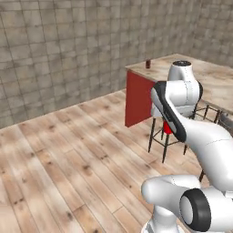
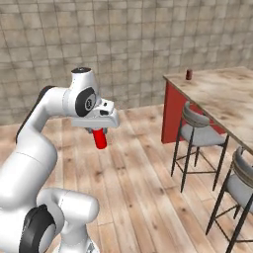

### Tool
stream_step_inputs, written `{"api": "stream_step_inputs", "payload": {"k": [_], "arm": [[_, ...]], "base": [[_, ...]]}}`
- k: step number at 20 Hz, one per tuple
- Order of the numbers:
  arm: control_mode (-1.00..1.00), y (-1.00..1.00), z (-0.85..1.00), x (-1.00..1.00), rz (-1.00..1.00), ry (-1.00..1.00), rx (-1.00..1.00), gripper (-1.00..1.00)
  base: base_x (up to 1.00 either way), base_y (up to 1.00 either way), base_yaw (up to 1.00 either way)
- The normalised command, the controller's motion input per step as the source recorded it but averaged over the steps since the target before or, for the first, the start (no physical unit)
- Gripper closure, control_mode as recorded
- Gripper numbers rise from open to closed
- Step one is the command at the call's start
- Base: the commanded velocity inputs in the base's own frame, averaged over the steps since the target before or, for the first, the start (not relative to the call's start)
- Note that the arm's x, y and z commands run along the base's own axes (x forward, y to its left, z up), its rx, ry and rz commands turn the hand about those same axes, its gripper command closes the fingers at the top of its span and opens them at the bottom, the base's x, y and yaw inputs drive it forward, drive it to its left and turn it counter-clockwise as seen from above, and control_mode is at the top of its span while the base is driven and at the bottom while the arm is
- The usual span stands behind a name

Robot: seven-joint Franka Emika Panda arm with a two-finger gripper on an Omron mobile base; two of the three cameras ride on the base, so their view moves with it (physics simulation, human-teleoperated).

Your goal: Four empty soda cans are scattered around the kitchen. Gather all the cans and cluster them next to the stove for recycling.

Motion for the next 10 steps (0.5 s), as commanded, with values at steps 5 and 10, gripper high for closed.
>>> {"api": "stream_step_inputs", "payload": {"k": [5,10], "arm": [[1.00,0.00,0.00,0.00,0.00,0.00,0.00,1.00],[1.00,0.00,0.00,0.00,0.00,0.00,0.00,1.00]], "base": [[0.00,0.09,0.50],[0.04,0.07,0.50]]}}
